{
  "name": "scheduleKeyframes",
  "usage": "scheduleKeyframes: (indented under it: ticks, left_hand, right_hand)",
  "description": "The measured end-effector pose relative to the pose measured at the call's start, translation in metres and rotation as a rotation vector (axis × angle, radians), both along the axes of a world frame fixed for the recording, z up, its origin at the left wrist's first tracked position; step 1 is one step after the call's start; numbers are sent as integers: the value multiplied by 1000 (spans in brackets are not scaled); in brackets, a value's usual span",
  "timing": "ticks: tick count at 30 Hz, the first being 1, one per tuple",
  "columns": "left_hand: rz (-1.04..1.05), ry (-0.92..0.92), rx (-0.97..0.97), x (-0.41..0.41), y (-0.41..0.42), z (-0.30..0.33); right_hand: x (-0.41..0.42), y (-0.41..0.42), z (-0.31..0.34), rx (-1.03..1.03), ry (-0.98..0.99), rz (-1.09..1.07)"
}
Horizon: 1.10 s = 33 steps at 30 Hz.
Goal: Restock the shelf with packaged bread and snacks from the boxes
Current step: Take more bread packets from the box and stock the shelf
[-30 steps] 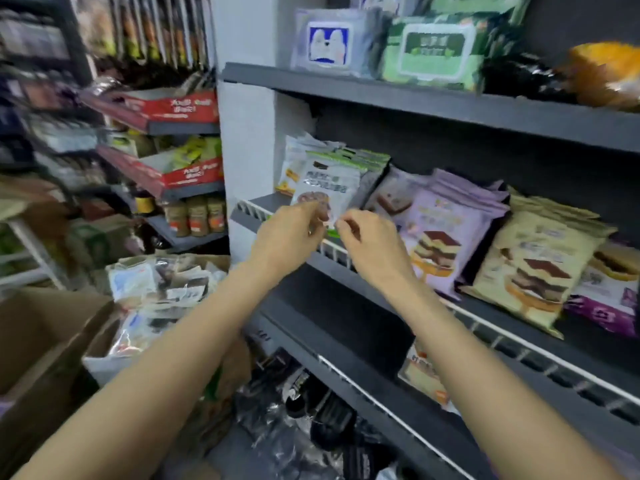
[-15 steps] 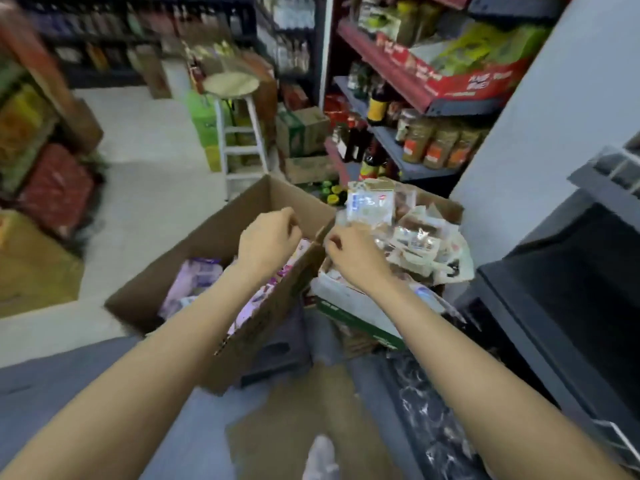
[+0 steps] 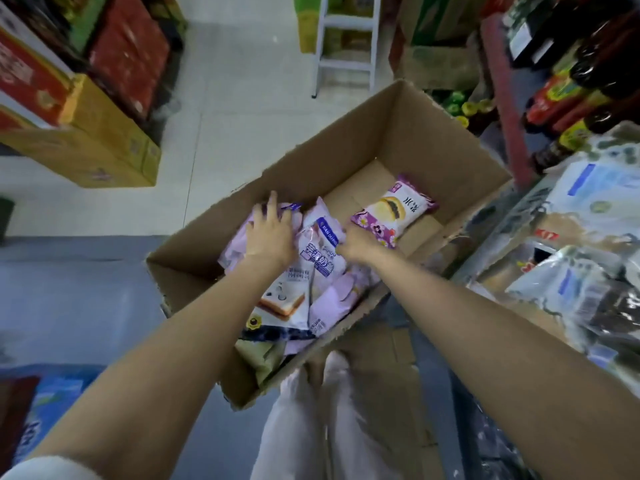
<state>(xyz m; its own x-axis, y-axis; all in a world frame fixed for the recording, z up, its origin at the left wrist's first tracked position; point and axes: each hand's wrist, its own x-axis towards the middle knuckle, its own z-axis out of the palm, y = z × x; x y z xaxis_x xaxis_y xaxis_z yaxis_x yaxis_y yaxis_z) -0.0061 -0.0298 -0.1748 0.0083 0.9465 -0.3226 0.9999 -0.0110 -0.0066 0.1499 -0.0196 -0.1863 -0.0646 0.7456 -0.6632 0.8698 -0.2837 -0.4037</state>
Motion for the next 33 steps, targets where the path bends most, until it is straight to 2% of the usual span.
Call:
scheduleKeyframes:
  ticks: [2, 6, 7, 9, 11, 12, 14, 16, 18, 20, 25, 29, 33]
  left_hand:
    - [-53, 84, 55, -2, 7, -8]
    - [-157, 165, -3, -3, 16, -15]
    - [-183, 196, 46, -7, 16, -17]
    - [-238, 212, 156, -14, 21, -15]
    - [-222, 263, 81, -20, 25, -13]
    - [-208, 256, 121, -21, 30, -11]
    - [-180, 249, 81, -21, 31, 0]
    - [-223, 224, 94, -18, 29, 3]
    - [-223, 120, 139, -18, 26, 7]
    - [-129, 17, 161, -22, 22, 18]
    - [125, -561, 186, -23, 15, 70]
    - [100, -736, 285, -19, 16, 112]
    - [-82, -998, 379, 7, 7, 178]
  right_hand:
    - [-8, 8, -24, -105, 1, -10]
    - [-12, 15, -57, -290, -40, 31]
    - [-11, 16, -61, -297, -55, 48]
    - [-9, 20, -62, -281, -67, 45]
    - [-6, 23, -64, -266, 3, -7]
    - [-4, 24, -64, -250, 41, -50]
    - [-3, 22, -55, -177, 119, -167]
    - [0, 17, -44, -88, 222, -284]
    - [3, 7, -30, -1, 354, -400]
    - [5, -3, -12, 86, 481, -557]
    - [21, -24, 53, 422, 634, -823]
    - [34, -49, 126, 710, 626, -922]
    - [48, -81, 198, 949, 589, -995]
